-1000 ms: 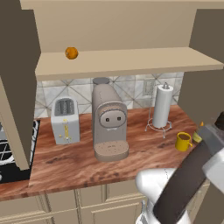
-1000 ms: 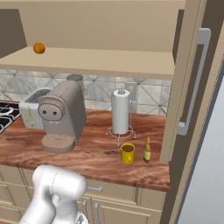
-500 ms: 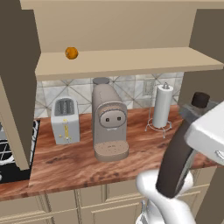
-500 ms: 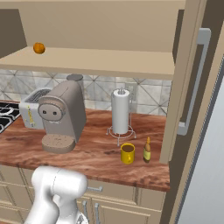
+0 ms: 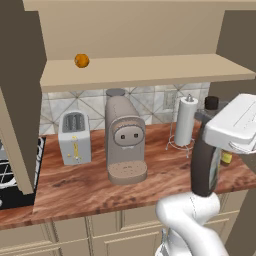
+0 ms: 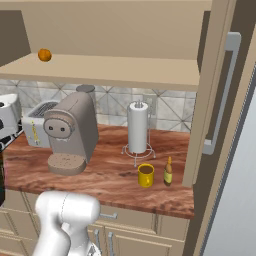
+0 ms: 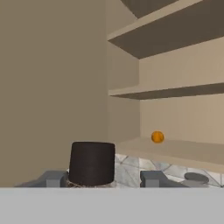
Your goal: Pick the syrup bottle and honey bottle from the cabinet and place them next to the mug.
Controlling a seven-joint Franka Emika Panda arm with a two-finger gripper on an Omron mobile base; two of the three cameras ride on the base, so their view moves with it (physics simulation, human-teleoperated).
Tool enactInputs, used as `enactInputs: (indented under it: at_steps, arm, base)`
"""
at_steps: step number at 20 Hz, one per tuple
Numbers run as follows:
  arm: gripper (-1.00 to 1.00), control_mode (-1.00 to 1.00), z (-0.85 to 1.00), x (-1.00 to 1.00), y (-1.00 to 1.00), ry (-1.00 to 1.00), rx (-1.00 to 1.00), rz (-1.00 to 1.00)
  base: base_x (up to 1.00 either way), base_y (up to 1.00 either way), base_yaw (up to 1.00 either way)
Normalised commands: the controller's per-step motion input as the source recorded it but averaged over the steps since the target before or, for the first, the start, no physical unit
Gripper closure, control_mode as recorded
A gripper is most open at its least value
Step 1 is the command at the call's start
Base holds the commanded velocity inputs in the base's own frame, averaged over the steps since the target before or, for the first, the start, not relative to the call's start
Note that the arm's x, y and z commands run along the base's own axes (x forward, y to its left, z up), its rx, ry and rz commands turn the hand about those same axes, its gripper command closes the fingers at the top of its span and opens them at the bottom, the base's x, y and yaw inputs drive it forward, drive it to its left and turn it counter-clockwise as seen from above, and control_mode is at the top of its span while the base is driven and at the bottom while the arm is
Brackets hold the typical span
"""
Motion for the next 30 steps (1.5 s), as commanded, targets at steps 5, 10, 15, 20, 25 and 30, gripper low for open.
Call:
enactInputs:
  at_steps: [5,10,15,20,25,30]
  arm:
    - [1.0,-1.0,-0.94,0.96,-0.04,-0.25,0.0,0.09]
    - [1.0,-1.0,-0.79,0.45,-0.09,-0.29,0.0,0.08]
    - [1.0,-1.0,-0.99,0.01,-0.11,-0.33,0.18,0.06]
    - [1.0,-1.0,-0.95,0.0,-0.02,-0.3,0.23,0.07]
    - [1.0,-1.0,-0.09,-0.02,0.02,-0.07,0.09,0.01]
    - [1.0,-1.0,-0.68,0.22,0.06,0.05,0.07,0.11]
  base:
    - [0.0,0.0,0.0]
    - [0.0,0.0,0.0]
    - [0.0,0.0,0.0]
    - [0.0,0.0,0.0]
    - [0.0,0.0,0.0]
    - [0.0,0.0,0.0]
